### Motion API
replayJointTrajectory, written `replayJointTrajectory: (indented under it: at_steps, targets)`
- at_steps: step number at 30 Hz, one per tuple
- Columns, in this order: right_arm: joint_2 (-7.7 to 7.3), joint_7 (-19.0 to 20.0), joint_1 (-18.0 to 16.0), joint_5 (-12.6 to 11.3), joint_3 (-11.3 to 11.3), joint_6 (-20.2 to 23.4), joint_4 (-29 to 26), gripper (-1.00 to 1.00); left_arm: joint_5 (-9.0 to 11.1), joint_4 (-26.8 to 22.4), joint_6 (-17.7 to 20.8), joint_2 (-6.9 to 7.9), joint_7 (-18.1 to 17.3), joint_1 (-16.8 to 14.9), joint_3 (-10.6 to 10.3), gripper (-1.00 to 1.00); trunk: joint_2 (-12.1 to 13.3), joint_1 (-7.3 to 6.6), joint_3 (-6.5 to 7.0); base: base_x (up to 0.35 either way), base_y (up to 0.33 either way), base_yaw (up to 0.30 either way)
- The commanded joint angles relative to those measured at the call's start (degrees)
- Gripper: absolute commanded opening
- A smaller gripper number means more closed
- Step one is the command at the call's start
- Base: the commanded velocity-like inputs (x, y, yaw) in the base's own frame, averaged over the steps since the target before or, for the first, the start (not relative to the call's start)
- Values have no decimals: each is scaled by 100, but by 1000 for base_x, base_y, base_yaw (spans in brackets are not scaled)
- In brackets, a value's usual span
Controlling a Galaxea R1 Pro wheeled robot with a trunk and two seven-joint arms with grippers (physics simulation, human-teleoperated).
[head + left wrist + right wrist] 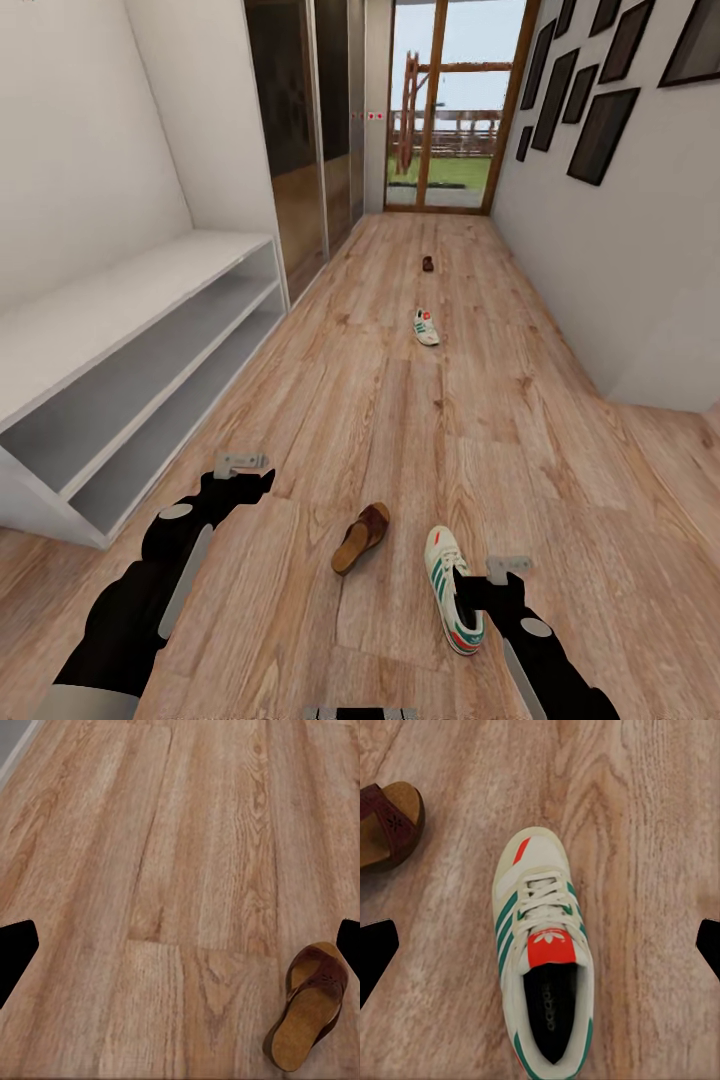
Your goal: Pick up the two gym shoes and the two sandals from the corridor floor and place them onto the hallstand (shoe rack) in the corridor, making sure they are on the rack and not on the floor. Arrange them so the two gym shoes are next to each other and the two sandals are next to each other.
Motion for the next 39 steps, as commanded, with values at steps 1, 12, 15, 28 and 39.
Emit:
replayJointTrajectory:
  at_steps: [1, 12, 15, 28, 39]
  targets:
    - [1, -4, -1, 1, 0, 34, -11, 100, 54, -6, 29, 4, 16, -4, -5, 100, -44, 21, -33, 0, 0, 0]
    - [-2, -4, -1, -7, 0, 35, -11, 100, 57, -6, 22, 4, 16, -3, -5, 100, -407, 224, -342, 0, 0, 0]
    - [-2, -4, -1, -7, 0, 34, -11, 100, 59, -6, 19, 4, 16, -1, -5, 100, -411, 232, -437, 0, 0, 0]
    - [-4, -2, -1, -7, -7, 33, -11, 100, 59, -3, 10, 4, 7, -1, -5, 100, -429, 265, -847, 0, 0, 0]
    - [-4, -1, -1, -7, -9, 33, -11, 100, 59, 3, 10, 4, 7, -1, -5, 100, -443, 294, -1195, 0, 0, 0]
